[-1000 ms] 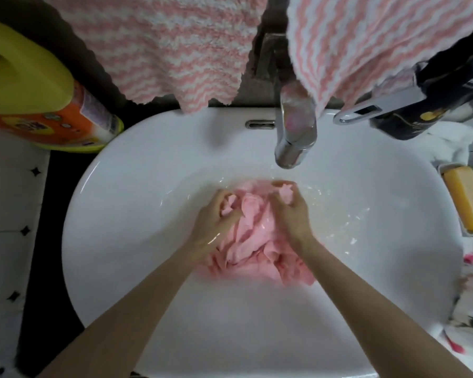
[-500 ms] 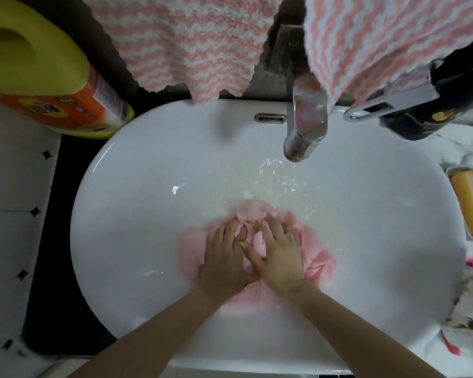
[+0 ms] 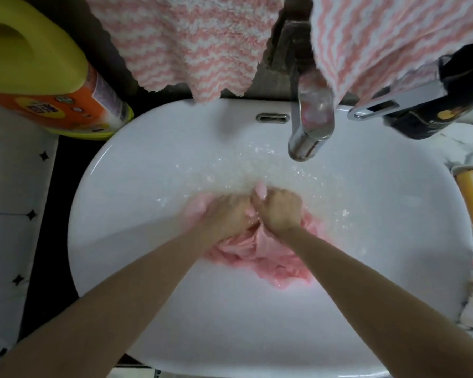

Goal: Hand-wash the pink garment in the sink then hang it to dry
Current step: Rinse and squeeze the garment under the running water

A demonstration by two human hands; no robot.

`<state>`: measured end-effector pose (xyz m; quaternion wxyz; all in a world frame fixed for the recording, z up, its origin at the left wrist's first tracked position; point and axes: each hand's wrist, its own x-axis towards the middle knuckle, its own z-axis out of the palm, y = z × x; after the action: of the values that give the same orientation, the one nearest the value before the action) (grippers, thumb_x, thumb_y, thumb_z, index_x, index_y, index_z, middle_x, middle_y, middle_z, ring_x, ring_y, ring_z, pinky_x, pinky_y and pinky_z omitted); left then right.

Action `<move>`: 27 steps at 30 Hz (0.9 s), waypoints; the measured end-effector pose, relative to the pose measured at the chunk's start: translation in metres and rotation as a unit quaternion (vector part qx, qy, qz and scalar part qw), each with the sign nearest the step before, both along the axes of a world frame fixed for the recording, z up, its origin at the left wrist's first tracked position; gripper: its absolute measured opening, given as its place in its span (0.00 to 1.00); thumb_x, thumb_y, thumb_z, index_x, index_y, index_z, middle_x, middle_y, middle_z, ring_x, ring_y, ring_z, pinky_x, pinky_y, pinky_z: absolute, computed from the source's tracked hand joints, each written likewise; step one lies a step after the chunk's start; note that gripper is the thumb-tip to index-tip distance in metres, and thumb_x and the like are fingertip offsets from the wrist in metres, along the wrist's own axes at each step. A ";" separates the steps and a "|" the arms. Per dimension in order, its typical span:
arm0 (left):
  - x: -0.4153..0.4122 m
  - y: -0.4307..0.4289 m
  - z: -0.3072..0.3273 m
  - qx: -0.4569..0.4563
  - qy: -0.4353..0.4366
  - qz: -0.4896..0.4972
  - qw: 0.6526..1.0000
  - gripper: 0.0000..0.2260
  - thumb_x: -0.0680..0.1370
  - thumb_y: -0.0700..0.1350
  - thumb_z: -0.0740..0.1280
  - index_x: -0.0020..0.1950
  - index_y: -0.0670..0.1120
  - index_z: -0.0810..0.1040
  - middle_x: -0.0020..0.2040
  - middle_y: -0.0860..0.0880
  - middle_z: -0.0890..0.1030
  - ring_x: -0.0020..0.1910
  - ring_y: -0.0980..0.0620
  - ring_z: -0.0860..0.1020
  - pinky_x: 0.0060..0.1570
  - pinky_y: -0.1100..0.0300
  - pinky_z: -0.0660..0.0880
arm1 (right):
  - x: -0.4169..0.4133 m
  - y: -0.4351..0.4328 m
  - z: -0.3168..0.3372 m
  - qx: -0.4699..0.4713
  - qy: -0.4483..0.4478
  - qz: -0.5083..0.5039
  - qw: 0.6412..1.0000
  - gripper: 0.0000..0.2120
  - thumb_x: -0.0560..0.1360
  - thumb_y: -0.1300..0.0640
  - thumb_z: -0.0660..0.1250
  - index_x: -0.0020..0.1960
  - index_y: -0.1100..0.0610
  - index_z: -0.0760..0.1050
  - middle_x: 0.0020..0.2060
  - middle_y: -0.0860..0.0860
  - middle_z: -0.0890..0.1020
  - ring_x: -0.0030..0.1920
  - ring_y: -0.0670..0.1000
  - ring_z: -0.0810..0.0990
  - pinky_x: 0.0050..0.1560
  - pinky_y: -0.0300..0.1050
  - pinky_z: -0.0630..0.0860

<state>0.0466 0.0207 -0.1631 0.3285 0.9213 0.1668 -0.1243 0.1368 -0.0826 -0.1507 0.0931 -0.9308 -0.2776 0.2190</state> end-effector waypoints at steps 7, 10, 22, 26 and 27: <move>-0.036 0.011 0.058 -0.196 -0.120 0.247 0.941 0.18 0.73 0.58 0.67 0.61 0.57 0.72 0.40 0.52 0.77 0.39 0.56 0.74 0.42 0.59 0.72 | 0.007 -0.050 0.049 0.224 0.315 -0.113 0.915 0.07 0.70 0.51 0.68 0.48 0.46 0.79 0.43 0.50 0.84 0.39 0.51 0.82 0.46 0.48 0.79; -0.064 -0.013 0.036 0.091 -0.084 0.091 0.988 0.37 0.63 0.73 0.61 0.68 0.57 0.68 0.62 0.50 0.74 0.59 0.49 0.71 0.56 0.49 0.71 | -0.019 -0.066 0.050 0.156 0.298 -0.109 0.936 0.14 0.70 0.33 0.65 0.49 0.40 0.75 0.62 0.48 0.76 0.59 0.49 0.77 0.61 0.47 0.71; -0.052 -0.050 -0.028 0.259 -0.192 0.068 0.944 0.25 0.70 0.64 0.60 0.54 0.45 0.74 0.49 0.44 0.77 0.45 0.43 0.74 0.42 0.52 0.68 | -0.046 -0.042 -0.026 0.111 -0.099 0.016 0.989 0.21 0.73 0.41 0.56 0.52 0.53 0.78 0.48 0.54 0.80 0.44 0.57 0.78 0.52 0.50 0.69; -0.029 -0.039 -0.034 0.228 -0.238 0.091 0.940 0.16 0.75 0.56 0.58 0.47 0.45 0.75 0.38 0.45 0.78 0.38 0.44 0.75 0.37 0.55 0.70 | -0.030 -0.024 -0.034 0.121 -0.145 -0.020 0.982 0.20 0.69 0.41 0.56 0.38 0.55 0.79 0.30 0.52 0.79 0.27 0.55 0.78 0.33 0.44 0.74; -0.024 -0.035 -0.038 0.221 -0.247 0.079 0.940 0.17 0.77 0.56 0.56 0.46 0.43 0.76 0.39 0.44 0.80 0.39 0.45 0.77 0.38 0.55 0.72 | -0.026 -0.020 -0.034 0.122 -0.145 -0.024 0.982 0.20 0.69 0.41 0.56 0.38 0.55 0.79 0.28 0.51 0.79 0.26 0.54 0.77 0.32 0.44 0.75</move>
<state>0.0226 -0.0139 -0.2015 0.1563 0.9562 0.1761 0.1740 0.1112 -0.1025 -0.1850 0.1702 -0.9406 -0.2905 0.0440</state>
